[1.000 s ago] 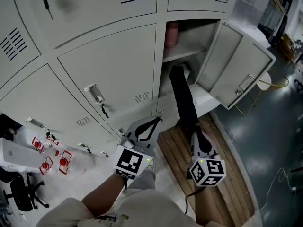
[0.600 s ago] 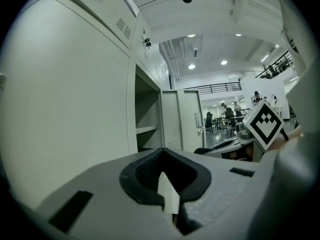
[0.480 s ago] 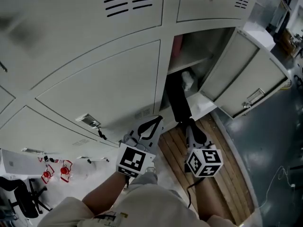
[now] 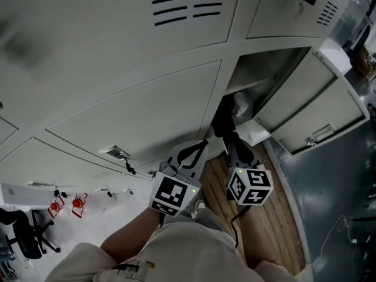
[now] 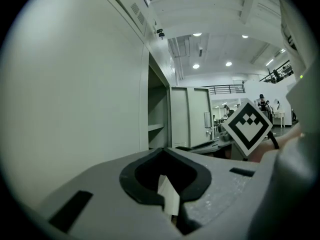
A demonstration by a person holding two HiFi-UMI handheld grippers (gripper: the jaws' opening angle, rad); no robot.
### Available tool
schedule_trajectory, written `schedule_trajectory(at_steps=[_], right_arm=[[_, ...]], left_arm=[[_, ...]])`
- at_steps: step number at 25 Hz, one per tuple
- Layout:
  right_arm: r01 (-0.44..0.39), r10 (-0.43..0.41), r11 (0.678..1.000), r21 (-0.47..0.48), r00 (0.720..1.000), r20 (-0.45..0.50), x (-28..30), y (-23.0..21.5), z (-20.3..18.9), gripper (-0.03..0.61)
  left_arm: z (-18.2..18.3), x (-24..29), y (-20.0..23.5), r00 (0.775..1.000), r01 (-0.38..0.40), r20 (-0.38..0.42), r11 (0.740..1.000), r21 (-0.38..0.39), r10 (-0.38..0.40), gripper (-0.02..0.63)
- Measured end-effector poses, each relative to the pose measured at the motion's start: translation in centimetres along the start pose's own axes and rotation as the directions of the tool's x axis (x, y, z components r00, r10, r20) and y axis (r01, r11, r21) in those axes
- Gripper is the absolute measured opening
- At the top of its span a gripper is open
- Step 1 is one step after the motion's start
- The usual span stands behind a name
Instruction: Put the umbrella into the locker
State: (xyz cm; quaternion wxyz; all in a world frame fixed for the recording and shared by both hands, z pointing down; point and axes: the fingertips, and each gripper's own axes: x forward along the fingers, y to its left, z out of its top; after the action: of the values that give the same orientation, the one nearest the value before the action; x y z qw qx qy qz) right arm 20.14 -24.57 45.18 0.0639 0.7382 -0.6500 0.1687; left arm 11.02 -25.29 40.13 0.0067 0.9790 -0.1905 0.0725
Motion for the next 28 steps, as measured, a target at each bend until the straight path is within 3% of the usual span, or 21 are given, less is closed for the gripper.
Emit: schedule_trajectory(at_steps=[10,15,28], right_arm=[[-0.089,0.087,0.995,-0.046,0.996,-0.026,3.3,-0.3,0.6,0.021],[-0.152,0.149,0.986,-0.075,0.988,-0.043,4.2,-0.5,0.3,0.021],[-0.226,0.219,0.966,-0.127,0.973,-0.069,7.2,-1.8,-0.7,0.021]], left_arm=[[-0.5,0.8,0.9,0.993,-0.112,-0.025,0.993,-0.025,0.111,0.008],[-0.5,1.2,0.8,0.983,-0.181,-0.036,0.982,-0.044,0.18,0.008],[-1.8,2.8,0.0,0.95,-0.306,-0.069,0.951,-0.04,0.303,0.008]])
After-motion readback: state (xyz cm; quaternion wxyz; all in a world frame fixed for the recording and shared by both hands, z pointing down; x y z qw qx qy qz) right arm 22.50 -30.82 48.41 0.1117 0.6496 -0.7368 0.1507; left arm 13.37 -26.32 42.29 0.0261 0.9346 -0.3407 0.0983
